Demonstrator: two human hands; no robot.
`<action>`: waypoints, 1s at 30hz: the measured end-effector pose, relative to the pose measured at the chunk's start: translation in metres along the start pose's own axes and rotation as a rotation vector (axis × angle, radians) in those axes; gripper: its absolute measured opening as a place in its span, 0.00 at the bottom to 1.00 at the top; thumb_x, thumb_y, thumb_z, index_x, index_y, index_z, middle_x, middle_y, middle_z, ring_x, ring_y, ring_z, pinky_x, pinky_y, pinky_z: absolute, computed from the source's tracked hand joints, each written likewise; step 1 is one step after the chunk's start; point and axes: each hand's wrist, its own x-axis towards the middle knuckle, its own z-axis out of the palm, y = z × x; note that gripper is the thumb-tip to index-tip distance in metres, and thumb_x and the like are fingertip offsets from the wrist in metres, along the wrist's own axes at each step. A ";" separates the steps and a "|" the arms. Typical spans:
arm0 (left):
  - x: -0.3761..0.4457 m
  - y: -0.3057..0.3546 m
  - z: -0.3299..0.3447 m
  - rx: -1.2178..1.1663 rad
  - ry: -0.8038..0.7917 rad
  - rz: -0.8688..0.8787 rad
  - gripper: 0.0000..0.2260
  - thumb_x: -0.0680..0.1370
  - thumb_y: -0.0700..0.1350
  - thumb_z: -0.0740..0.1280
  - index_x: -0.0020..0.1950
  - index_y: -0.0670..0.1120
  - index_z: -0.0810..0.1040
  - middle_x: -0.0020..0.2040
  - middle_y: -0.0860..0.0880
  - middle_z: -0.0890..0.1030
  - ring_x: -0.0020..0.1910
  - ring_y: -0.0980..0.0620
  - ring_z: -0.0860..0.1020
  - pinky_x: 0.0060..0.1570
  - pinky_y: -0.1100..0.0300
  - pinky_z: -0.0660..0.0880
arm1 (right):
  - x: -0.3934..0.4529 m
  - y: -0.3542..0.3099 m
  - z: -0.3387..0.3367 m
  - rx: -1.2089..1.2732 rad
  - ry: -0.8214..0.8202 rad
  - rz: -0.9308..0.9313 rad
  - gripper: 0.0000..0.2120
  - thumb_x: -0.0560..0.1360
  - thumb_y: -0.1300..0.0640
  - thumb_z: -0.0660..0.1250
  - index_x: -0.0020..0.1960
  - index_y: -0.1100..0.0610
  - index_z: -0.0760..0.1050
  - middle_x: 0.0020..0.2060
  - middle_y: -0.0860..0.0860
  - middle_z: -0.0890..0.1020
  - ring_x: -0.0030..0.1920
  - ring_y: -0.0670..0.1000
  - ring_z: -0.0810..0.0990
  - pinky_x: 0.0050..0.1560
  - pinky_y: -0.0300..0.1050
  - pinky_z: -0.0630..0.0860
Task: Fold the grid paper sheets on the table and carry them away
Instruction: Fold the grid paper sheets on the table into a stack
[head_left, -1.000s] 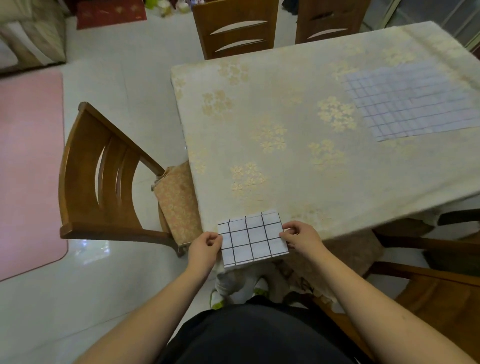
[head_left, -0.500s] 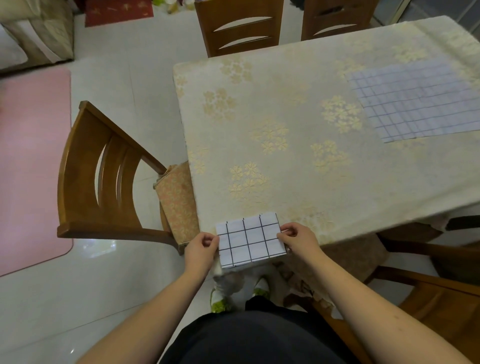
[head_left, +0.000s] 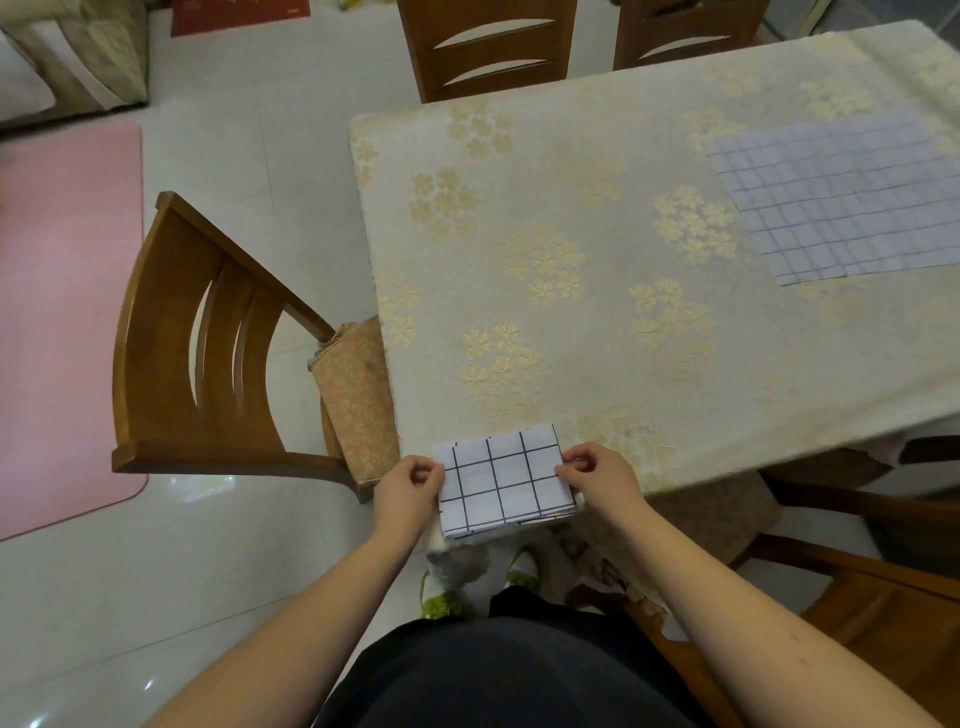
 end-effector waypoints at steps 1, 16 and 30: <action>0.000 0.001 0.000 -0.006 -0.002 0.008 0.03 0.77 0.46 0.70 0.48 0.47 0.81 0.41 0.50 0.82 0.42 0.52 0.80 0.44 0.55 0.79 | 0.000 0.000 0.000 0.001 -0.002 0.004 0.08 0.74 0.57 0.72 0.52 0.54 0.78 0.40 0.46 0.80 0.40 0.42 0.77 0.34 0.31 0.67; -0.011 -0.017 0.025 0.852 -0.079 0.945 0.26 0.79 0.55 0.58 0.74 0.45 0.67 0.75 0.46 0.67 0.74 0.47 0.65 0.71 0.50 0.62 | -0.005 0.001 0.016 -0.509 0.196 -0.478 0.18 0.79 0.48 0.60 0.66 0.54 0.73 0.59 0.50 0.78 0.60 0.52 0.75 0.60 0.49 0.71; -0.008 -0.025 0.041 1.000 -0.229 0.704 0.31 0.80 0.61 0.53 0.79 0.47 0.56 0.79 0.44 0.55 0.78 0.46 0.53 0.73 0.49 0.51 | 0.011 0.017 0.037 -1.047 -0.065 -0.555 0.30 0.79 0.42 0.50 0.76 0.57 0.59 0.75 0.53 0.64 0.75 0.52 0.62 0.72 0.49 0.51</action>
